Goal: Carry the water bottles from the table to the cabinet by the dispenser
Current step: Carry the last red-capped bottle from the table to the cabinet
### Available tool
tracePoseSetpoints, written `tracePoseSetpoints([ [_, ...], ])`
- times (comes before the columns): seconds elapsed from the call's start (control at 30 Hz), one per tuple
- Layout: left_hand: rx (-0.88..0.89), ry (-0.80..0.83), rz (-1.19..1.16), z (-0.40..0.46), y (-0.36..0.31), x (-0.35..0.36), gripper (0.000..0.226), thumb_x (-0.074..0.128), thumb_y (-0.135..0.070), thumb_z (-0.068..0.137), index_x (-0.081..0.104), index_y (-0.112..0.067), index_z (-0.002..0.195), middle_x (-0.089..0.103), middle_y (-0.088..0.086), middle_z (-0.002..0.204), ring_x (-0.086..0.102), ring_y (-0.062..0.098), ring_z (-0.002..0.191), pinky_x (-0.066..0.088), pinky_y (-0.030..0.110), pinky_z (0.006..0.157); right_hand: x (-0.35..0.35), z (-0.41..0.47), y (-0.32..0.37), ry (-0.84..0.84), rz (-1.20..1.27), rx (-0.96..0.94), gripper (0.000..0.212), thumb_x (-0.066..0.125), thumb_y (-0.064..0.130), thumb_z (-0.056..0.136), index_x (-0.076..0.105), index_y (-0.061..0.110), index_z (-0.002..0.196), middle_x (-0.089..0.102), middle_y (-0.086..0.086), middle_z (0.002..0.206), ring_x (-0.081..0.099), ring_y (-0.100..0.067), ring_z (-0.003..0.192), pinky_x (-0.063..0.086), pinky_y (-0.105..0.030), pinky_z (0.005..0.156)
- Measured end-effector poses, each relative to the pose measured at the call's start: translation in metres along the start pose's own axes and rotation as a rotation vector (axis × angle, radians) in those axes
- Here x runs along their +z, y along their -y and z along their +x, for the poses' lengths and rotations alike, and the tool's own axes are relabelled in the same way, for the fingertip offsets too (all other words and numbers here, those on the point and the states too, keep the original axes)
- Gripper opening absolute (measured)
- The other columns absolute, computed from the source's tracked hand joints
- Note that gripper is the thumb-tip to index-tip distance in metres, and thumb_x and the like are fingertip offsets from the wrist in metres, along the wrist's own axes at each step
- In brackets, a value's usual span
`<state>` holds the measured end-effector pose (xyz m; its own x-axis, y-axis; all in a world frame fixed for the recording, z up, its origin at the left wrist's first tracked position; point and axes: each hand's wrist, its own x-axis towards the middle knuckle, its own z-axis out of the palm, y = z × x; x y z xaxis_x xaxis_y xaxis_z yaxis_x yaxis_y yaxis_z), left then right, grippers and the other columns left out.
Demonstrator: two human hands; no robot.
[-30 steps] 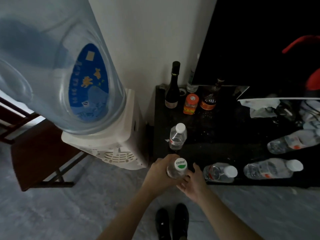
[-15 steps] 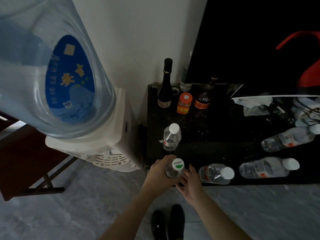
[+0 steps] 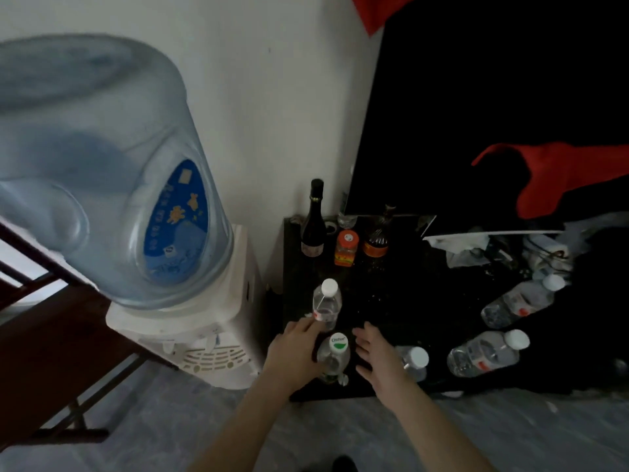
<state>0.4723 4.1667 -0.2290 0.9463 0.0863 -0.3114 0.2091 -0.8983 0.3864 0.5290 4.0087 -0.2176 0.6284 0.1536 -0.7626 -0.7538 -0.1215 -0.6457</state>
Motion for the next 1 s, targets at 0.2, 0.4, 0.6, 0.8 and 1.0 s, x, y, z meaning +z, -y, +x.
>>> tracePoseSetpoints([
  [0.2,0.114,-0.405,0.173,-0.012,-0.022,-0.065,0.053,0.077,-0.030,0.075,0.063,-0.029,0.126,0.062,-0.008,0.130,0.063,0.020,0.116,0.055,0.037,0.085,-0.007,-0.047,0.070,0.100,-0.391,-0.314,0.030,0.048,0.040,0.101,0.061,0.029,0.125,0.059,0.008,0.124,0.052,-0.009,0.114,0.037,-0.033,0.109],
  [0.4,0.286,-0.478,0.284,-0.001,-0.083,-0.101,0.068,0.073,-0.044,0.067,0.060,-0.026,0.132,0.056,0.002,0.146,0.055,0.025,0.132,0.047,0.046,0.105,-0.055,-0.088,0.109,-0.045,-0.565,-0.573,0.037,0.055,0.036,0.098,0.058,0.028,0.134,0.059,0.005,0.130,0.055,-0.010,0.119,0.043,-0.028,0.103],
  [0.6,0.420,-0.364,0.407,0.015,-0.185,-0.093,0.080,0.054,-0.060,0.087,0.030,-0.028,0.157,0.009,0.003,0.170,0.009,0.026,0.157,0.007,0.051,0.126,-0.153,-0.125,0.100,-0.315,-0.904,-0.671,0.055,0.050,0.042,0.100,0.038,0.023,0.151,0.029,0.001,0.160,0.026,-0.017,0.147,0.027,-0.029,0.117],
  [0.8,0.577,-0.310,0.453,0.008,-0.314,-0.059,0.085,0.042,-0.068,0.094,0.011,-0.028,0.161,-0.011,0.001,0.170,-0.011,0.024,0.157,-0.002,0.051,0.125,-0.259,-0.178,0.068,-0.682,-1.076,-0.519,0.065,0.047,0.047,0.097,0.027,0.025,0.154,0.018,-0.005,0.165,0.021,-0.027,0.149,0.028,-0.044,0.117],
  [1.0,0.739,-0.254,0.427,-0.028,-0.435,-0.005,0.086,0.045,-0.067,0.091,0.014,-0.027,0.161,-0.006,0.002,0.170,-0.005,0.024,0.157,0.005,0.052,0.125,-0.364,-0.235,0.010,-0.939,-0.988,-0.344,0.067,0.047,0.046,0.096,0.025,0.024,0.155,0.010,-0.005,0.167,0.008,-0.026,0.153,0.019,-0.050,0.121],
])
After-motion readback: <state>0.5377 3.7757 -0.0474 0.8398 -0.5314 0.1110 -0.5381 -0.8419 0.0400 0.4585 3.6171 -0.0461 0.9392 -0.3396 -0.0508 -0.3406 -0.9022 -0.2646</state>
